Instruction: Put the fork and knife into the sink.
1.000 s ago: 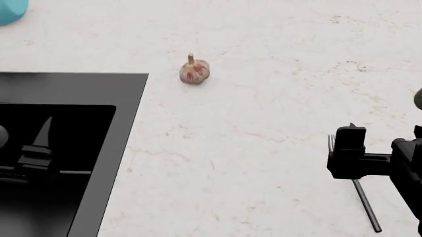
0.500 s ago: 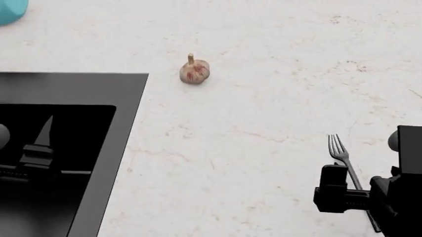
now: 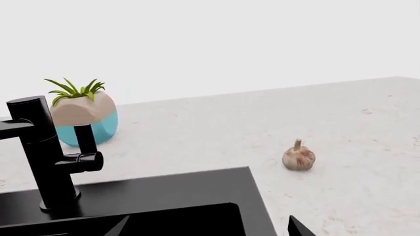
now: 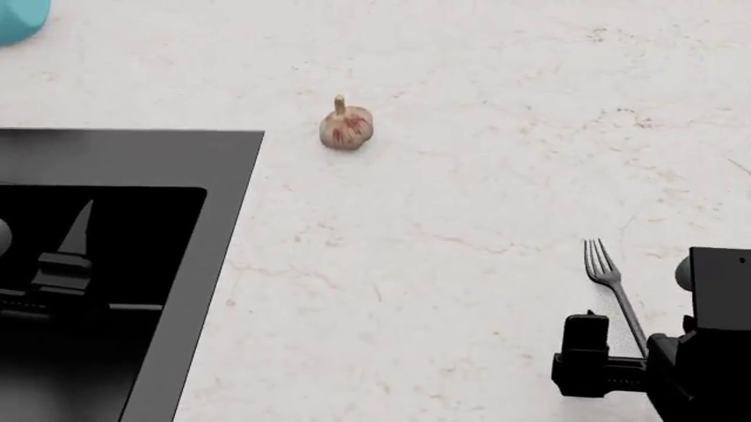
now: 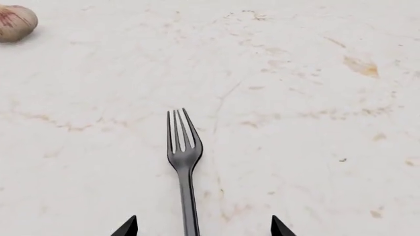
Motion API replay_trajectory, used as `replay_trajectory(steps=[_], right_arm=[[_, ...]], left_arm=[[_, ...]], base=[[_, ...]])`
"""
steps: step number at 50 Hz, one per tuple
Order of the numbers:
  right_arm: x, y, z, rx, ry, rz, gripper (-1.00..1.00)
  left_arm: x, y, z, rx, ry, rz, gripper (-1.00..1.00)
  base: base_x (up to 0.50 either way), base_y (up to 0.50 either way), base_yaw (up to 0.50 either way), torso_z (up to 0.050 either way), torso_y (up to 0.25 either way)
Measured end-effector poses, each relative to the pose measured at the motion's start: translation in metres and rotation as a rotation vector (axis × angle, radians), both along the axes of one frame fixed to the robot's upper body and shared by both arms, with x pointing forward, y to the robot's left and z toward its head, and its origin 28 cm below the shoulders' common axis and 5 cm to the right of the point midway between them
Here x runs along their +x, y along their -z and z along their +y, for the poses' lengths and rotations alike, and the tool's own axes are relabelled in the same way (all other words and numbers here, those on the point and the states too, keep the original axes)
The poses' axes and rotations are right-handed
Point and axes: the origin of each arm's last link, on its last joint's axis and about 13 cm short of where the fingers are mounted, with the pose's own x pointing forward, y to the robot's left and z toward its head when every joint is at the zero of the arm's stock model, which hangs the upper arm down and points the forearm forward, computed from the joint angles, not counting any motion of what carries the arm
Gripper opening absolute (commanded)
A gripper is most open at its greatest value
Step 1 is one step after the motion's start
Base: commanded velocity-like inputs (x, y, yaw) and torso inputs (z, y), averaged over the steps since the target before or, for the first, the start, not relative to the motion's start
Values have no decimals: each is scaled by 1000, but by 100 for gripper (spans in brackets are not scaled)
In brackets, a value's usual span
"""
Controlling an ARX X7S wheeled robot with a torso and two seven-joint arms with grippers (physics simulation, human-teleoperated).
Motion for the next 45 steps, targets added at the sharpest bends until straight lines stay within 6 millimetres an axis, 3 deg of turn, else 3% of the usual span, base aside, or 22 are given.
replay_trajectory(steps=[1, 21, 33, 45], right_arm=[[1, 0, 0, 1, 0, -2, -100], [1, 1, -4, 3, -30, -11, -100], [-10, -56, 21, -90, -148, -64, -100], [-24, -105, 43, -185, -283, -136, -100]], left_arm=[[0, 0, 0, -1, 0, 0, 100], [-3, -1, -1, -2, 6, -1, 100], [-3, 5, -10, 155, 58, 13, 100], [33, -29, -4, 588, 67, -204, 100]], base=[[20, 20, 4, -17, 0], [20, 20, 5, -16, 0], [23, 22, 0, -10, 0], [0, 4, 0, 0, 0]])
